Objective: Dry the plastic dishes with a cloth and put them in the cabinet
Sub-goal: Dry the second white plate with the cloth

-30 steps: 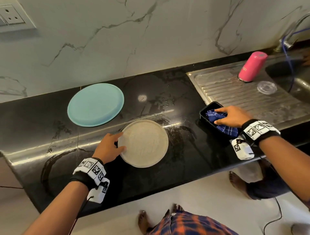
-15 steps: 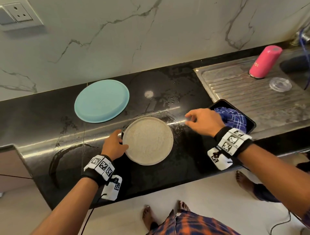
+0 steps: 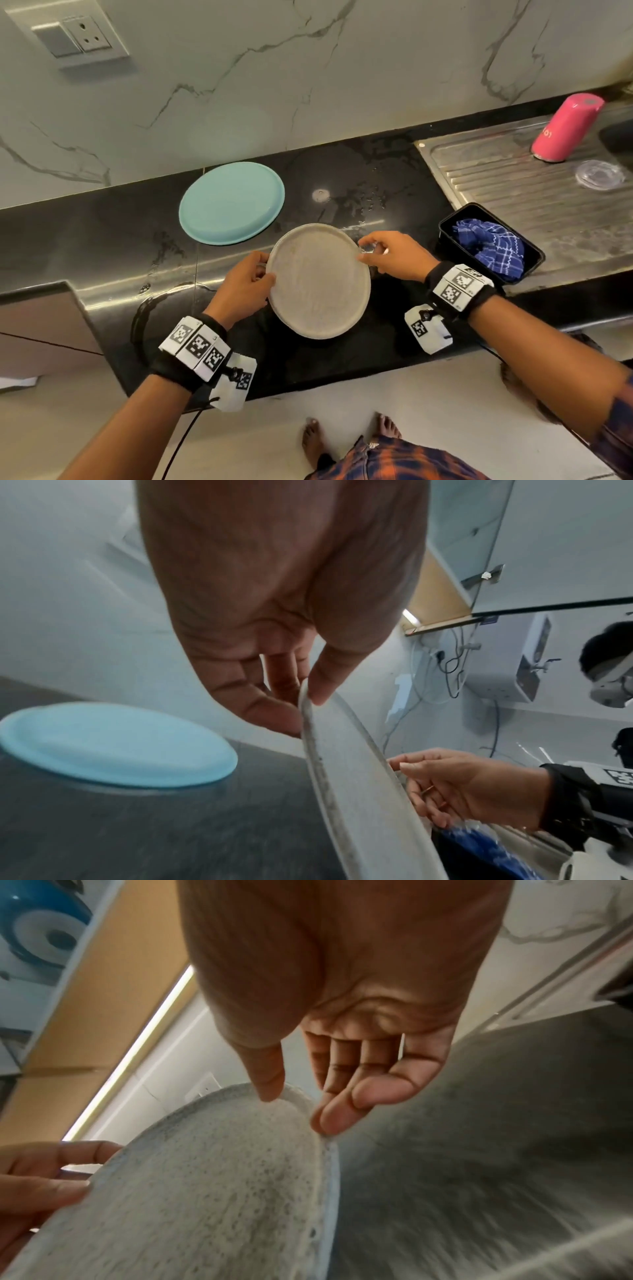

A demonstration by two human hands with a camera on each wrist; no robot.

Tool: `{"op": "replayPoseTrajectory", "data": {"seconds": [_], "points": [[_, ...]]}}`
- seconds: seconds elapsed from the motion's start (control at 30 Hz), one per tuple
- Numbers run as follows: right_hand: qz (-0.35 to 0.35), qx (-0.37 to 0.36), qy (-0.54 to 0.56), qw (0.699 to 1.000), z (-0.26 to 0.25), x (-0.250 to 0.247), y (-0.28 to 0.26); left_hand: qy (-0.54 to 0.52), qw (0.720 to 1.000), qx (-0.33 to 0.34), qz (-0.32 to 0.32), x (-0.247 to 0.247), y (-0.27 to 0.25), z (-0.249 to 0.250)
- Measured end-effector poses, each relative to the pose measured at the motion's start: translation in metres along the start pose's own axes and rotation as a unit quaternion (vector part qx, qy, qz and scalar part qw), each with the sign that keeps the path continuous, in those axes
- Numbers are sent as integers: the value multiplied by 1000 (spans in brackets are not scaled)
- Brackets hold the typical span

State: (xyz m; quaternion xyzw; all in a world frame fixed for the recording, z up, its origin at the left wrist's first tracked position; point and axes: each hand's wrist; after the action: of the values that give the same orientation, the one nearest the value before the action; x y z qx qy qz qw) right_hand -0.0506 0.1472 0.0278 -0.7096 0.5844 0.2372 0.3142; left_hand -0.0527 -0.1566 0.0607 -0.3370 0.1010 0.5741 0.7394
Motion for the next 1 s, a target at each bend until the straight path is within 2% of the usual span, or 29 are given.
{"op": "replayPoseTrajectory", "data": {"seconds": [0.1, 0.17, 0.33, 0.4, 0.5, 0.63, 0.73, 0.8, 1.0], "points": [[25, -46, 80, 995, -21, -17, -3, 14, 998, 62, 27, -25, -22, 22], [19, -81, 147, 986, -46, -35, -7, 40, 991, 105, 68, -44, -40, 41], [-2, -109, 249, 962, -118, -96, -23, 94, 949, 226, 199, -98, -91, 88], [-8, -118, 290, 950, -149, -118, -33, 103, 920, 287, 247, -117, -117, 108], [42, -157, 328, 931, -192, -148, -47, 102, 873, 382, 286, -140, -157, 136], [101, -255, 359, 892, -251, -194, -70, 175, 772, 480, 378, -171, -188, 149], [110, -326, 387, 855, -290, -225, -91, 240, 713, 511, 416, -188, -199, 158], [108, -373, 406, 827, -315, -244, -102, 246, 690, 519, 442, -201, -207, 174], [137, -513, 378, 759, -378, -307, -121, 215, 677, 476, 518, -250, -204, 217]]}}
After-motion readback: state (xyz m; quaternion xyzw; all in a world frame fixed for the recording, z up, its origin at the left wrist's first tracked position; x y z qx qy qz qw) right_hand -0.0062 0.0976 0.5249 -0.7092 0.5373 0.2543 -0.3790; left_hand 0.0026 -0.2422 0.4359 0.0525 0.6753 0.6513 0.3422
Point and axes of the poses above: each hand's wrist, its own y-axis towards the middle knuckle, its own x-axis out of the palm, z = x × y, and after that the axes turned 7 degrees about -x, right-handed
